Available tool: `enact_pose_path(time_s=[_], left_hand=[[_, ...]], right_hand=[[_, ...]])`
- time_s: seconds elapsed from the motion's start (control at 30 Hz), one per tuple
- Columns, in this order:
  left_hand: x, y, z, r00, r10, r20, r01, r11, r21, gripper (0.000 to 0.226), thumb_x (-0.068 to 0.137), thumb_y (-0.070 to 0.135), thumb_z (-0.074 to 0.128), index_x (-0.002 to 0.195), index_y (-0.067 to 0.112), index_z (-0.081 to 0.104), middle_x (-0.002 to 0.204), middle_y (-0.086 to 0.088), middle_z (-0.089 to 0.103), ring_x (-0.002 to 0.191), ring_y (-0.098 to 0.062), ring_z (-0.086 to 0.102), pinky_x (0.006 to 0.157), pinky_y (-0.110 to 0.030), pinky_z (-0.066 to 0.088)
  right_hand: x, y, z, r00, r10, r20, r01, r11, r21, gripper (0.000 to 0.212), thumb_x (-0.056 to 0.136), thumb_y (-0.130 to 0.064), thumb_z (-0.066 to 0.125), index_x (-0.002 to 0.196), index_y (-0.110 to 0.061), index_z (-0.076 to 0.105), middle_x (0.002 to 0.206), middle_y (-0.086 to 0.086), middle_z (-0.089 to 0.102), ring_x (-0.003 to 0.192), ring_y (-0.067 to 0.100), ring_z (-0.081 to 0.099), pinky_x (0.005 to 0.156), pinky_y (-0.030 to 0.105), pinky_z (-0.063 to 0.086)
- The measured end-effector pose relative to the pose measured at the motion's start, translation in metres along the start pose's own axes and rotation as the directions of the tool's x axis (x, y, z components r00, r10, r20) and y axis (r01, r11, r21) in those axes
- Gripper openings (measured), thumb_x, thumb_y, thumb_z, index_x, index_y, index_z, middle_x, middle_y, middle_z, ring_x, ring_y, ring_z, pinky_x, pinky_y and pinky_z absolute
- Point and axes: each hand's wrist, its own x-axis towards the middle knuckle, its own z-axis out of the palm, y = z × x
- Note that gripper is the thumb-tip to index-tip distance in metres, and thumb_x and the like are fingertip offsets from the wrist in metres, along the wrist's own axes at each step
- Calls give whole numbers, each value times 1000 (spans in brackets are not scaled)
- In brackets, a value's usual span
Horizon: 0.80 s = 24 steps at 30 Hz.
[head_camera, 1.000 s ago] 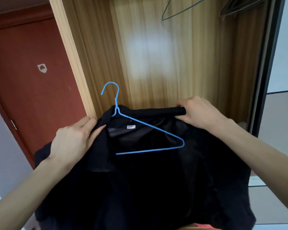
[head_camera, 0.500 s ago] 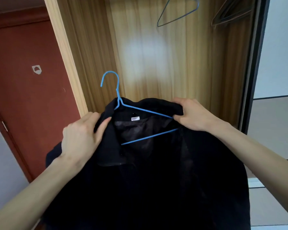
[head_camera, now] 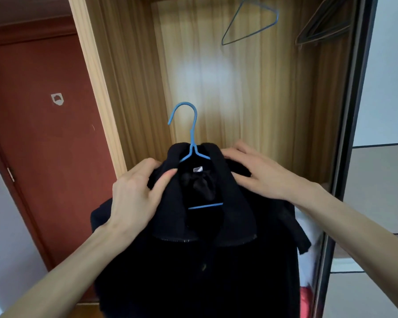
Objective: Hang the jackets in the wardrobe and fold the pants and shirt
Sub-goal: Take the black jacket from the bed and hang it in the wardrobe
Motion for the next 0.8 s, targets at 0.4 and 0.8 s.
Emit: enact_pose_path(time_s=[0.4, 0.8], left_hand=[[2, -62, -19, 907, 261, 331, -333, 926, 180, 45, 102, 60, 45, 111, 17, 57, 89, 9, 58, 73, -15, 58, 67, -33, 50], [37, 1, 25, 902, 126, 413, -97, 991, -91, 37, 107, 52, 37, 104, 17, 51, 55, -1, 46, 52, -25, 46, 58, -52, 49]], right_hand=[[-9, 15, -1, 960, 156, -233, -81, 950, 303, 35, 100, -11, 65, 103, -46, 69, 97, -21, 75, 90, -2, 69, 78, 10, 48], [-12, 8, 4, 957, 91, -274, -42, 983, 181, 29, 99, -21, 65, 126, -34, 65, 93, -27, 70, 85, 2, 68, 77, 21, 53]])
